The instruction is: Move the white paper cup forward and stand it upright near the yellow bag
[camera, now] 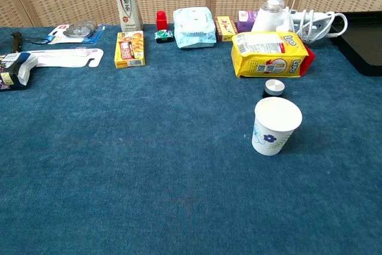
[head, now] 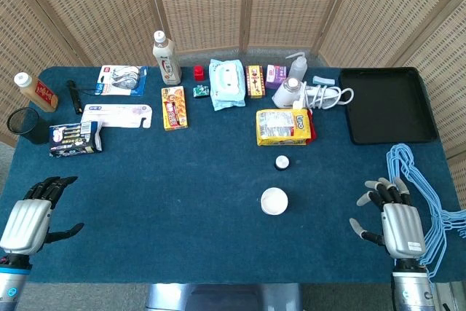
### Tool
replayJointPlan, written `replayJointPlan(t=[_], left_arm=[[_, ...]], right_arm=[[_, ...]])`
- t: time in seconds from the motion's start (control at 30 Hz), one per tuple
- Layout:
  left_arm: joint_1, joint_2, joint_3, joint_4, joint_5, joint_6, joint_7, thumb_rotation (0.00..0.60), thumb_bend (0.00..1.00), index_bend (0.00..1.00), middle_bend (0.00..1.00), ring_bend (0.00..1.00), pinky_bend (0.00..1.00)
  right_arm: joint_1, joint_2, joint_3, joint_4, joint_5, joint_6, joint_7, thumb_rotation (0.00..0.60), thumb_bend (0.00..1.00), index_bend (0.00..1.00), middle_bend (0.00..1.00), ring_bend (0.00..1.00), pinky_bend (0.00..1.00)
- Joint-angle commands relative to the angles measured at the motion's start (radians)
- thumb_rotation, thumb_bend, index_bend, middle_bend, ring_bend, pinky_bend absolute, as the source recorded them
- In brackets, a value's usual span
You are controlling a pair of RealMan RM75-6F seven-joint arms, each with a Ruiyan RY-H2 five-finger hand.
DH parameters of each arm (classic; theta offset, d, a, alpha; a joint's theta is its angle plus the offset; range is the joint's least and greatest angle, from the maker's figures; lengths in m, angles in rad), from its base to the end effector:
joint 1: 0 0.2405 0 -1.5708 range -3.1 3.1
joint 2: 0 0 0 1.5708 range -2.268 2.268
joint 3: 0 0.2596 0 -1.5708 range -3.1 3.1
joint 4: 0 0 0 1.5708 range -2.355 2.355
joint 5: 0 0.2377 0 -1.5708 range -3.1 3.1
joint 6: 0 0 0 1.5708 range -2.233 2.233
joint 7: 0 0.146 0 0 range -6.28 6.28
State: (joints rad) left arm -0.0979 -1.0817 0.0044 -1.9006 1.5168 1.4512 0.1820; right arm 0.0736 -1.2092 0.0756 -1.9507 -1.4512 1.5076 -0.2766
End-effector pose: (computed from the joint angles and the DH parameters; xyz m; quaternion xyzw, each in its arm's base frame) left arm -0.2623 0.1701 0.1113 -0.6147 -0.4228 -0.3901 0.5396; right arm -0.2390 -0.1801 0.0960 0.5534 -0.4374 0.4295 0.5639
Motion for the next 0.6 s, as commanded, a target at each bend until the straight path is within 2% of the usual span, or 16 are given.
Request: replayJointPlan(t=[0.03,0.6], left_arm=[[-0.002,-0.003,0.0,0.002,-0.004,-0.006,0.002,0.469,0.14,0.16,0.25,0.17,0.18],[-0.002,-0.002,-0.003,-0.002,-0.004,-0.004,0.009,0.468,0.14,0.16,0.25,0.17,0.18]], right_arm=[[0.002,-0.003,0.002,0.003,0.005,-0.005,-0.003,0.548,0.28,0.48,0.27,0.18,0.04],[0.014,-0.002,0.008,-0.005,0.0,-0.019,0.018,0.546,0.28,0.48,0.27,0.18,0.04]])
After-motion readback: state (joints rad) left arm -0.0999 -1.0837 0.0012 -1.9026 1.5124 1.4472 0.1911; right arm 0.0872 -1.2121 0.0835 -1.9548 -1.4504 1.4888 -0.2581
